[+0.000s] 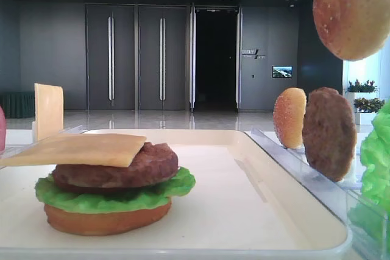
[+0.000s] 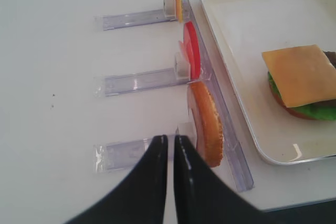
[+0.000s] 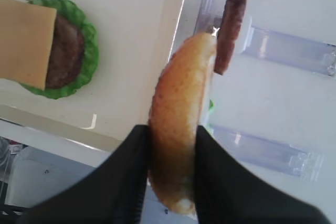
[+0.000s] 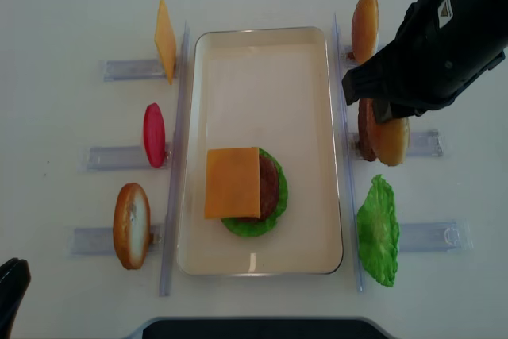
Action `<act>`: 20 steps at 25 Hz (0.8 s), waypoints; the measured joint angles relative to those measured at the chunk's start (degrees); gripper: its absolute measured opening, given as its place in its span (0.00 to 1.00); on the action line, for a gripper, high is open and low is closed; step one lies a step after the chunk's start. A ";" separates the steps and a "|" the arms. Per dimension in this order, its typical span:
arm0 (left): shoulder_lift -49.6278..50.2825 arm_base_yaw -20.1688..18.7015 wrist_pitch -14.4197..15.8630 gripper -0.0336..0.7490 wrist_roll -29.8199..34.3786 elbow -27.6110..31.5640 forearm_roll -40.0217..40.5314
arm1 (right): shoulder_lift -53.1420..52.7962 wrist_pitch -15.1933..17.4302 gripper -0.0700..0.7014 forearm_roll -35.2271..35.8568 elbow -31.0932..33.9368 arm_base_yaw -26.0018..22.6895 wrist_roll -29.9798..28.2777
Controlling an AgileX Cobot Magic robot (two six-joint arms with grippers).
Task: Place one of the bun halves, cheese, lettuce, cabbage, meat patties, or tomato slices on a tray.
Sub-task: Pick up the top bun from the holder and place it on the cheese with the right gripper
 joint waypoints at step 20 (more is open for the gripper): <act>0.00 0.00 0.00 0.43 0.00 0.00 0.00 | -2.03 -0.27 0.36 2.29 6.93 3.31 1.15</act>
